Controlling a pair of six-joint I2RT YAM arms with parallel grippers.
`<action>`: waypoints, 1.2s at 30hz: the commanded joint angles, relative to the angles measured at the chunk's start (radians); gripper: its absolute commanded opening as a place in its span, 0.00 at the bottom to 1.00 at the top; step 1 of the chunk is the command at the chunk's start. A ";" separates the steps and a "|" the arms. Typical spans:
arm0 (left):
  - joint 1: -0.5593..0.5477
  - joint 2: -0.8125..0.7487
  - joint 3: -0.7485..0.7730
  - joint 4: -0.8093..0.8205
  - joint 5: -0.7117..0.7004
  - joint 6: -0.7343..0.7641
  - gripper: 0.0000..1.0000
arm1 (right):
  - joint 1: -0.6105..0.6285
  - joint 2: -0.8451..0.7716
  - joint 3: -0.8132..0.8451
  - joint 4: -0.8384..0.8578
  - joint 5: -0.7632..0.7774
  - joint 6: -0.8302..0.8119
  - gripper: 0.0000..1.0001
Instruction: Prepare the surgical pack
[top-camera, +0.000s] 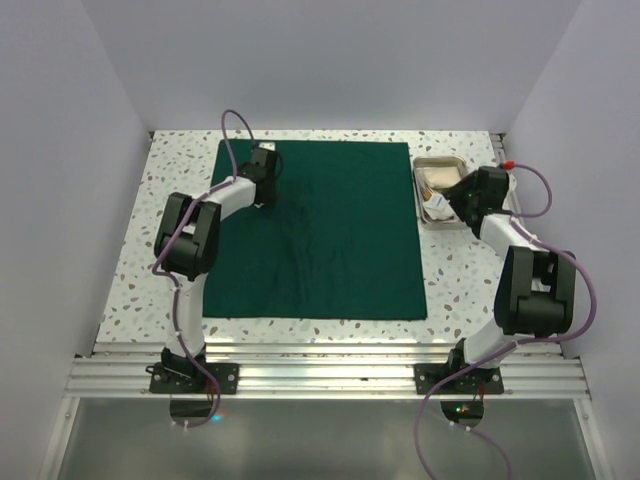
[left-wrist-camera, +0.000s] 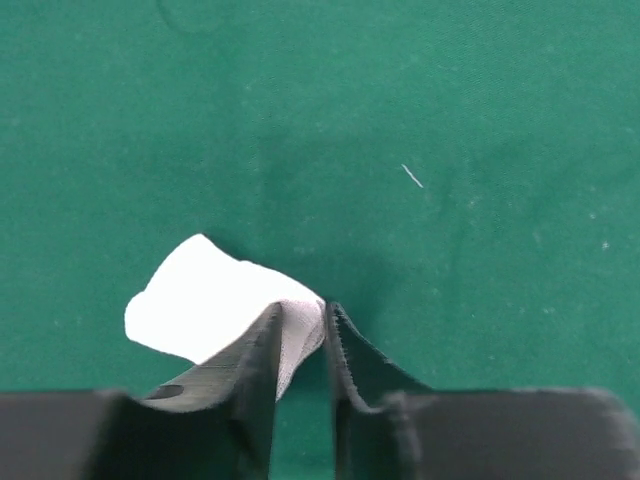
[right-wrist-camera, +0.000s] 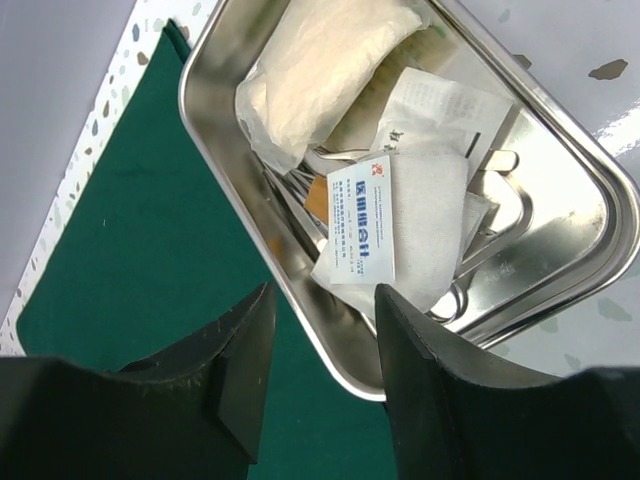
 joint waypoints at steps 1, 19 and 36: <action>0.002 0.017 0.039 -0.040 -0.030 0.008 0.22 | -0.002 -0.036 0.000 0.060 -0.030 -0.021 0.48; -0.145 -0.362 -0.335 0.454 0.475 0.071 0.00 | 0.285 0.291 0.351 0.015 -0.644 -0.093 0.64; -0.251 -0.282 -0.403 0.571 0.401 0.092 0.00 | 0.379 0.490 0.359 0.110 -0.702 0.172 0.76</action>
